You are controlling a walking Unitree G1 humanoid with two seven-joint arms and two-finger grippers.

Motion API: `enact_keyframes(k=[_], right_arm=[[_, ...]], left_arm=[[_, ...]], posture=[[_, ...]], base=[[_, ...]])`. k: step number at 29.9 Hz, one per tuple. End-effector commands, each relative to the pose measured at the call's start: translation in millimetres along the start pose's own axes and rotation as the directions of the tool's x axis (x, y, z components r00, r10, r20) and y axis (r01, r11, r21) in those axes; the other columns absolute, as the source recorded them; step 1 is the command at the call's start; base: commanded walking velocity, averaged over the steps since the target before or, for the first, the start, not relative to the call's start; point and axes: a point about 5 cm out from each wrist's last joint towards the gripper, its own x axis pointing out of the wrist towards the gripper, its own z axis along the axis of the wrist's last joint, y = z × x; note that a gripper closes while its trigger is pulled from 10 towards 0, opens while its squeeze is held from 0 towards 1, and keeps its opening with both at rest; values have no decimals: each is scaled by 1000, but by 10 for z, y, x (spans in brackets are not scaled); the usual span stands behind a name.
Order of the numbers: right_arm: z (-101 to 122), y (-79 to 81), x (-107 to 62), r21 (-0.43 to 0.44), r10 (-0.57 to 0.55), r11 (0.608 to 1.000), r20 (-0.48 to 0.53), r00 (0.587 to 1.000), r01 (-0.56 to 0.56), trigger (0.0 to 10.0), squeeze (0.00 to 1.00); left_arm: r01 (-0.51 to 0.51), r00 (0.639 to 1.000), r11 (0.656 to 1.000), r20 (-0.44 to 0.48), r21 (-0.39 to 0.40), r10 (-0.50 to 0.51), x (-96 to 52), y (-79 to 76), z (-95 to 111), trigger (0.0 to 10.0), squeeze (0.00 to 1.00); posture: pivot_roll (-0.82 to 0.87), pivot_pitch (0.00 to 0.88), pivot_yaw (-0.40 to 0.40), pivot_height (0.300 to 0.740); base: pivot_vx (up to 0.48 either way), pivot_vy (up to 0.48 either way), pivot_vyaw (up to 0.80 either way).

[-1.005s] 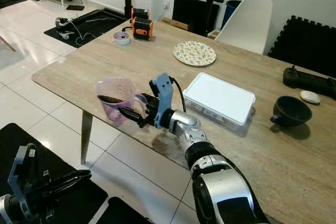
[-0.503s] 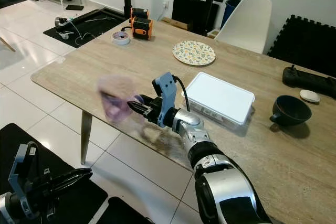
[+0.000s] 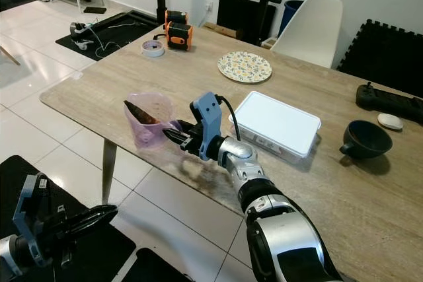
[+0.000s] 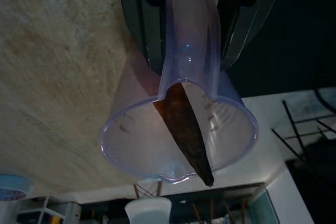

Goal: Restocking fridge

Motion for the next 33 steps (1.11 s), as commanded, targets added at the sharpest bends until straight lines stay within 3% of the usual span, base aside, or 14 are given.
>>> enact_keyframes(k=[1,5,6,7,13,15,16,20,21,24,25,27,31,33], right_arm=[[22,2,-40,33,39,999,58,998,-41,0,0],[105,34,-74,41,137,989,136,981,-144,0,0],[143,51,-102,33,187,980,167,968,-195,2980,0],[164,63,-127,21,222,973,180,958,-229,10000,0],[185,131,-257,-23,348,937,185,919,-350,10000,0],[195,227,-373,-51,455,890,170,874,-454,10000,0],[195,227,-373,-51,455,890,170,874,-454,10000,0],[174,340,-496,-66,543,840,120,831,-539,10000,0],[121,381,-543,-63,564,826,80,822,-561,10000,0],[69,419,-585,-58,578,815,47,814,-576,10000,0],[-8,450,-627,-47,586,809,6,810,-585,10000,0],[-8,450,-627,-47,586,809,6,810,-585,10000,0],[-208,579,-762,7,615,787,-89,784,-617,10000,0],[-252,614,-789,21,617,785,-113,779,-619,10000,0]], left_arm=[[-74,997,997,-19,-2,74,-12,88,-91,10000,0],[-185,983,982,-22,-27,185,-43,236,-207,10000,0],[-243,970,969,-24,-43,243,-63,305,-273,10000,0],[-288,958,956,-23,-56,287,-81,353,-325,10000,0],[-446,894,888,-22,-113,447,-157,488,-493,10000,0],[-576,816,799,-56,-173,576,-275,556,-688,10000,0],[-576,816,799,-56,-173,576,-275,556,-688,10000,0],[-696,714,678,-134,-235,687,-422,547,-980,10000,0],[-743,663,617,-166,-257,730,-487,530,-1083,10000,0],[-783,615,561,-199,-270,763,-543,512,-1173,10000,0],[-821,562,501,-237,-273,792,-606,479,-1268,10000,0],[-821,562,501,-237,-273,792,-606,479,-1268,10000,0],[-901,422,344,-351,-265,836,-762,330,-1553,10000,0],[-915,390,309,-378,-260,840,-791,283,-1624,10000,0]], posture=[[48,42,-57,740],[37,20,-56,740],[30,11,-55,740],[29,9,-55,740],[15,0,-53,740],[5,0,-47,740],[5,0,-47,740],[-3,0,-44,740],[-4,0,-45,740],[-6,0,-46,740],[-11,0,-45,740],[-11,0,-45,740],[-23,0,-43,740],[-25,0,-43,740]], base=[[0,0,0],[0,0,0],[0,0,0],[0,0,0],[0,0,0],[0,0,0],[0,0,0],[0,0,0],[0,0,0],[0,0,0],[0,0,0],[0,0,0],[0,0,0],[0,0,0]])
